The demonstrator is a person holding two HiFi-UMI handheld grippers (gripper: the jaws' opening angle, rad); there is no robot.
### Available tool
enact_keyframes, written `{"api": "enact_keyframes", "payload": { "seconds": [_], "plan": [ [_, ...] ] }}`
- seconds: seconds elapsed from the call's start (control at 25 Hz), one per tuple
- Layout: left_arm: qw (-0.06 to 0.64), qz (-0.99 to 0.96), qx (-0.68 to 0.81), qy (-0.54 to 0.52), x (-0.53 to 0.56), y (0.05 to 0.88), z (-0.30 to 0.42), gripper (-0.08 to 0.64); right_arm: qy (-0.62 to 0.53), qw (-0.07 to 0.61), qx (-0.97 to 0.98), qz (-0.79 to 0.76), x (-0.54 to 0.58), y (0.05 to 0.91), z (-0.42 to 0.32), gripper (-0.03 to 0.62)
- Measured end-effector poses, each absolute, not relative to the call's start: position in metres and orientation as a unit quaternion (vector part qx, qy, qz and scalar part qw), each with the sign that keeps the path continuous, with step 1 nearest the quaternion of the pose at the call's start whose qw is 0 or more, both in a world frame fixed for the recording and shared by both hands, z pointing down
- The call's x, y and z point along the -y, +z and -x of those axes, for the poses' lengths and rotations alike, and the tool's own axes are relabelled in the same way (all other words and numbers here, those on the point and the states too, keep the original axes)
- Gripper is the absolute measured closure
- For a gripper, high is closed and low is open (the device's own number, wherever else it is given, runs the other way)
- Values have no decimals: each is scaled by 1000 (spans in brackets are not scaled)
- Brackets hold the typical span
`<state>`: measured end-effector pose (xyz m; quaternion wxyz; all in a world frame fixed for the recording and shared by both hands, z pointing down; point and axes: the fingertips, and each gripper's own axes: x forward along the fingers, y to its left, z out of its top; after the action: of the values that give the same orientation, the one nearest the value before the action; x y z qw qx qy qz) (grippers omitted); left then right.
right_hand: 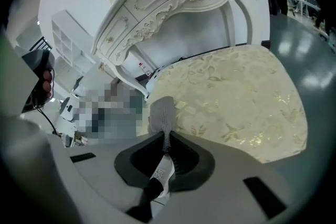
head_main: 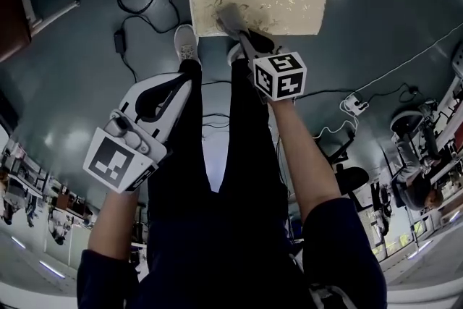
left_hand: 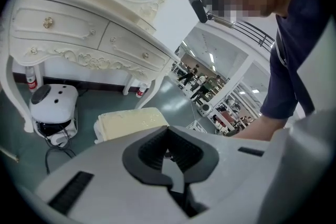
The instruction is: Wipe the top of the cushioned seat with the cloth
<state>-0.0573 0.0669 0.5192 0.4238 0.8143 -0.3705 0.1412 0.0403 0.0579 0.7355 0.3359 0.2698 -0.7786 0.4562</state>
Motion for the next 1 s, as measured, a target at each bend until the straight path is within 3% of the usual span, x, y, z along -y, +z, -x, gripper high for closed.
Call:
{"api": "enact_keyframes", "payload": {
  "seconds": [0.64,1.0],
  "plan": [
    [418,-841,298,168,-6,522,-81,552,493,308,728,-365,-25,746,-208,548],
    [413,-852,264,185,4,526,-122,552,509,302,697,-404,-20,759,-268,548]
  ]
}}
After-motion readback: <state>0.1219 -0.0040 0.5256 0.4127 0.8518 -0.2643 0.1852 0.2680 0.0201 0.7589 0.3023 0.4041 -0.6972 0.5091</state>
